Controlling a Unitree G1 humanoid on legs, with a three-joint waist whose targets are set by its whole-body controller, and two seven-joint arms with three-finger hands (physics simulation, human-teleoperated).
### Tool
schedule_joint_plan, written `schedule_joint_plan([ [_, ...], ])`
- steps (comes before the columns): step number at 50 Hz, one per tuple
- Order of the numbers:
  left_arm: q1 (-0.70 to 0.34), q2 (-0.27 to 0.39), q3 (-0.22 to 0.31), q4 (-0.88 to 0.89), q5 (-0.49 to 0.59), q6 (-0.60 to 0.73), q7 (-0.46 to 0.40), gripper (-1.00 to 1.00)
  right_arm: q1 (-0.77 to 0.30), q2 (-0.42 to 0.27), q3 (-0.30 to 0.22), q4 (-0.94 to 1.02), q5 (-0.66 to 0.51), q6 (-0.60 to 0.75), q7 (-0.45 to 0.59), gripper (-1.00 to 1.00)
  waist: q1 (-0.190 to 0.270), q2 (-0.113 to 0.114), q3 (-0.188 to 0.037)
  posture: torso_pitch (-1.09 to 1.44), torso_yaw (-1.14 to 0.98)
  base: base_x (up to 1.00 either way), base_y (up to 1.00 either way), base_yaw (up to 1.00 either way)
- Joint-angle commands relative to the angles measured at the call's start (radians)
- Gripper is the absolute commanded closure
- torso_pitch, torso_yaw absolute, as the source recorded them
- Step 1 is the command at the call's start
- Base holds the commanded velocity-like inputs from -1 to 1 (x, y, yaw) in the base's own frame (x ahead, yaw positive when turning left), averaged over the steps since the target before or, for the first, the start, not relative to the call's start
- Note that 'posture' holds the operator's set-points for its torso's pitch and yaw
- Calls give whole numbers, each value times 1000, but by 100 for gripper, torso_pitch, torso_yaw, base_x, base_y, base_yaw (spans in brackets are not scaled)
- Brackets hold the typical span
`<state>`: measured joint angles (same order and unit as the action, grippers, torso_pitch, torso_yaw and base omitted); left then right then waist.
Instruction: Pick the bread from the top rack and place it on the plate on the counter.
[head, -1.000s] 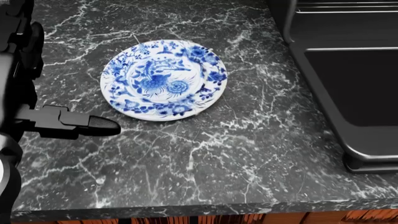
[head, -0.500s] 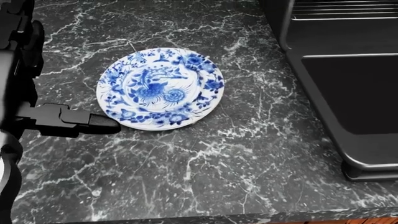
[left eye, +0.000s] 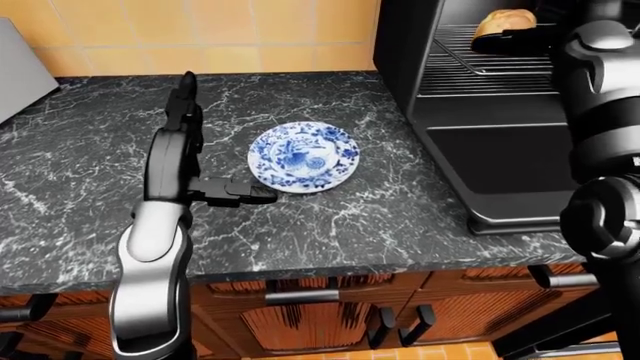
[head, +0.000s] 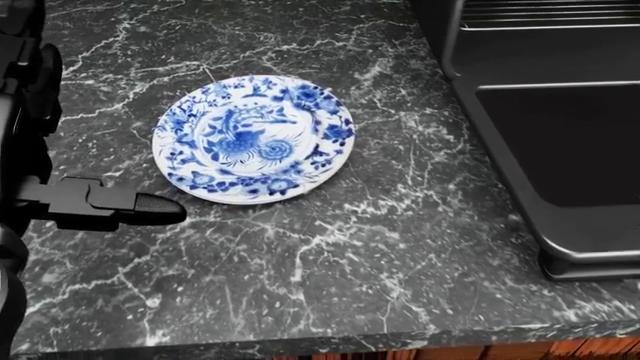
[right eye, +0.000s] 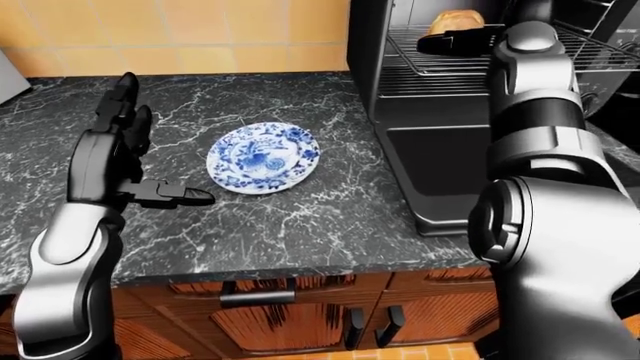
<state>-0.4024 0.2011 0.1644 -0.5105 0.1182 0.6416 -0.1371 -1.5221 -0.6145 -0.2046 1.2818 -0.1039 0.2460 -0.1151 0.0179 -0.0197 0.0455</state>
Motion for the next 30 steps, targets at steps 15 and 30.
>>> schedule_joint_plan([
  [15,-32,11,4,-30,1,-24,6,-100,-37,31,-3,-10,-14,-59,14,-100,-3,-1,-29,0,0,0,0,0],
  [30,-18,9,9,-36,2,-30,6,-100,-36,39,-4,-6,-21,-71,19,-84,-5,-1,-30,0,0,0,0,0],
])
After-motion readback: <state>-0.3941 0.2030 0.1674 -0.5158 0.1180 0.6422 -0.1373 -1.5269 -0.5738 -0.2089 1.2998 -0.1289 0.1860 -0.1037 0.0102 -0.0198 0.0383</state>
